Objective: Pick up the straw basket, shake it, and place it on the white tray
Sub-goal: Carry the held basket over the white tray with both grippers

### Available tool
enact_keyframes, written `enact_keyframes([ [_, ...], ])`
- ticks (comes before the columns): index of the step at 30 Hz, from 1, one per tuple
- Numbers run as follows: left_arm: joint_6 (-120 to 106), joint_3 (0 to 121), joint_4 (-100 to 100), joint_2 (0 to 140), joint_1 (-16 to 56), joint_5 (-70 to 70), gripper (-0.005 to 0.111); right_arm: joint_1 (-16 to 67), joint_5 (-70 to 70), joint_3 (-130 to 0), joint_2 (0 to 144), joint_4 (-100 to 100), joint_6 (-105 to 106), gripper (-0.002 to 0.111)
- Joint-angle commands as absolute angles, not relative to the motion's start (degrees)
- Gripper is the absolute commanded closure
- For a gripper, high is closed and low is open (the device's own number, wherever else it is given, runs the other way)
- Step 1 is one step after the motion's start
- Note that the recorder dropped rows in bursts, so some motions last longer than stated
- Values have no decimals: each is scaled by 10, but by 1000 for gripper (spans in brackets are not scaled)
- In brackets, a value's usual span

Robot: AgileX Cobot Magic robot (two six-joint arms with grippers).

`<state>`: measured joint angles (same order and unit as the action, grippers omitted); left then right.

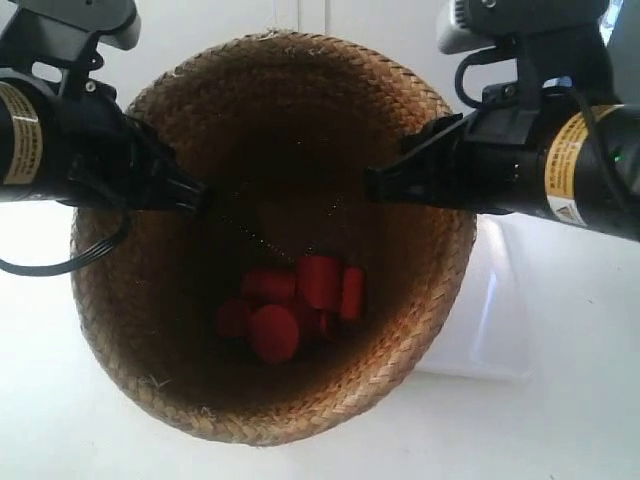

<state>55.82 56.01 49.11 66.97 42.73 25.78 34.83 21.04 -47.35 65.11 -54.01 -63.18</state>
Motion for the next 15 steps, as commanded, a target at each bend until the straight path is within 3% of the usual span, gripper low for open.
enact_keyframes([
  [1,503,582,436,642,433,325,107,371,274,-495,624,-463,-561,108],
  [4,352,586,306,571,512,339,107,440,249,-487,534,-319,-405,108],
  [6,399,582,388,554,538,337,107,457,181,-461,509,-380,-448,108],
  [9,723,543,713,620,490,380,107,393,253,-448,601,-751,-817,108],
  [11,741,537,709,671,458,357,107,369,285,-451,657,-777,-871,108],
  [15,722,540,702,673,477,305,107,380,203,-451,658,-751,-831,108],
])
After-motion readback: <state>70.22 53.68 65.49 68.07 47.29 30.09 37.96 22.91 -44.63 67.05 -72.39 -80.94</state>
